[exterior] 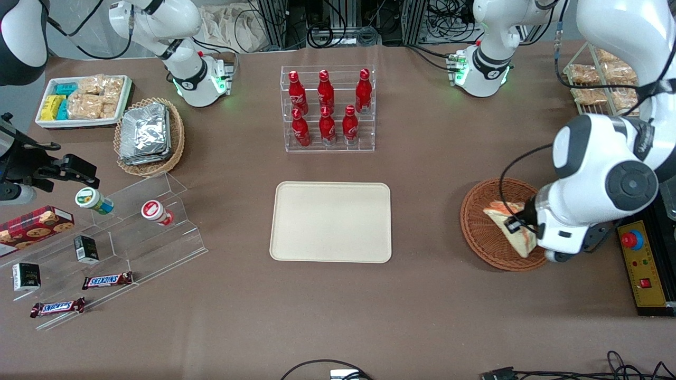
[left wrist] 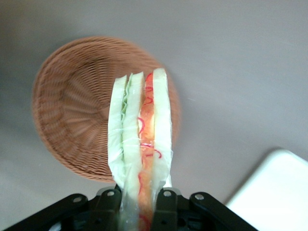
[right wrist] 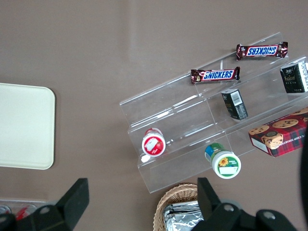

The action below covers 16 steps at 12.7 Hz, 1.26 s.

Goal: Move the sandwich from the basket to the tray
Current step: 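Lift the sandwich and carry it with the left gripper over the cream tray, then lower the sandwich onto the tray and open the left gripper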

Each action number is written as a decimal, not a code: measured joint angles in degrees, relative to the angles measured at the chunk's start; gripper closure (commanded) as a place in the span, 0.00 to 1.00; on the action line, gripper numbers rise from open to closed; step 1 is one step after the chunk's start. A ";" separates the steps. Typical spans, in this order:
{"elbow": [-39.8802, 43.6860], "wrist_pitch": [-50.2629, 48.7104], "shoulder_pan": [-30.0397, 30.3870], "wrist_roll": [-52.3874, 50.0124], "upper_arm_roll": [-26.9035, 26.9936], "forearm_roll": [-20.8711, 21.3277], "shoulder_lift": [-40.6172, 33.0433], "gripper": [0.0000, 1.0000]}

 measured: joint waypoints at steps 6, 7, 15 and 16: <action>6.18 2.28 -16.20 3.69 -0.88 -0.13 7.89 1.00; 6.63 5.05 -18.10 3.69 -0.88 -0.13 10.79 1.00; 8.09 14.49 -25.23 1.98 -0.83 -0.07 23.20 0.49; 8.09 14.50 -25.22 1.98 -0.77 -0.07 23.64 0.29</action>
